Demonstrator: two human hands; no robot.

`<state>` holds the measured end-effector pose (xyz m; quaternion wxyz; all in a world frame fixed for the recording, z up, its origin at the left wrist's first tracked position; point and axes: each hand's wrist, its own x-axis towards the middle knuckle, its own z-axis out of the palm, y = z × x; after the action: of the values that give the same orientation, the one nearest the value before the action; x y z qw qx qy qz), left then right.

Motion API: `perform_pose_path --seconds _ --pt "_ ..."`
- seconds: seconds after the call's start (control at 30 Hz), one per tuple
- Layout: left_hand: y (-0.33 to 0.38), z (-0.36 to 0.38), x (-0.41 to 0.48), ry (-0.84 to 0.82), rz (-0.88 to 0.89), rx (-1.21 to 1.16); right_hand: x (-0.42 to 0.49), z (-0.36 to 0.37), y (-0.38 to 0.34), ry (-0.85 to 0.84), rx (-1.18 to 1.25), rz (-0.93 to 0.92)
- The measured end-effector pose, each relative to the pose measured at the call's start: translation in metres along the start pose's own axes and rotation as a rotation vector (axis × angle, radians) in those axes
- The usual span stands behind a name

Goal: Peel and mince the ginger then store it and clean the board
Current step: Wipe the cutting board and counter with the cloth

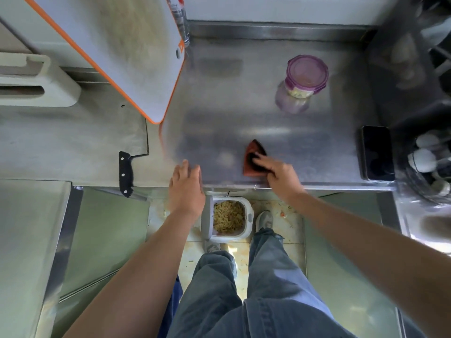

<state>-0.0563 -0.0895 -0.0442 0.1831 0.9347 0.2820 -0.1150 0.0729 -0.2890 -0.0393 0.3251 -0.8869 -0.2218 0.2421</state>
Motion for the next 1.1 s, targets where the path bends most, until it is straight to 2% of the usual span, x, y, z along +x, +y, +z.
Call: perform_pose_path --seconds 0.13,0.23,0.27,0.33,0.4,0.47,0.53,0.67,0.7,0.77,0.83,0.93,1.03,1.1 --pt "0.001 -0.002 0.001 -0.010 0.002 0.020 -0.036 0.021 -0.005 -0.139 0.015 -0.169" --pt "0.003 -0.003 0.001 -0.028 0.006 0.021 -0.041 0.012 -0.012 -0.202 0.140 -0.108" --pt "0.004 -0.003 0.001 -0.026 0.010 0.023 -0.040 0.005 -0.013 -0.179 0.194 -0.062" --pt "0.007 -0.001 0.000 -0.019 0.034 0.030 -0.033 -0.010 -0.011 -0.008 0.257 0.018" --pt "0.010 0.001 -0.002 -0.020 0.054 0.035 -0.020 -0.024 -0.001 0.207 0.251 0.081" --pt "0.012 0.002 -0.004 -0.024 0.060 0.038 -0.013 -0.027 0.010 0.294 0.193 0.176" --pt "0.012 0.002 -0.004 -0.028 0.060 0.040 -0.019 -0.013 0.014 0.225 0.133 0.200" --pt "0.010 0.001 -0.002 -0.026 0.060 0.057 -0.043 0.025 -0.002 -0.075 0.141 0.019" --pt "0.010 0.002 -0.001 -0.021 0.064 0.059 -0.045 0.028 -0.006 -0.106 0.171 -0.002" --pt "0.012 0.002 0.000 -0.009 0.075 0.065 -0.045 0.019 -0.009 -0.015 0.270 0.008" --pt "0.014 0.002 0.001 0.002 0.085 0.066 -0.042 -0.002 -0.001 0.202 0.363 0.093" --pt "0.019 0.004 0.003 0.008 0.105 0.053 -0.035 -0.041 0.033 0.489 0.282 0.259" --pt "0.027 0.008 0.006 -0.005 0.123 0.050 -0.038 -0.053 0.059 0.539 0.117 0.440" --pt "0.031 0.009 0.007 -0.013 0.114 0.055 -0.042 -0.035 0.053 0.482 0.061 0.388"
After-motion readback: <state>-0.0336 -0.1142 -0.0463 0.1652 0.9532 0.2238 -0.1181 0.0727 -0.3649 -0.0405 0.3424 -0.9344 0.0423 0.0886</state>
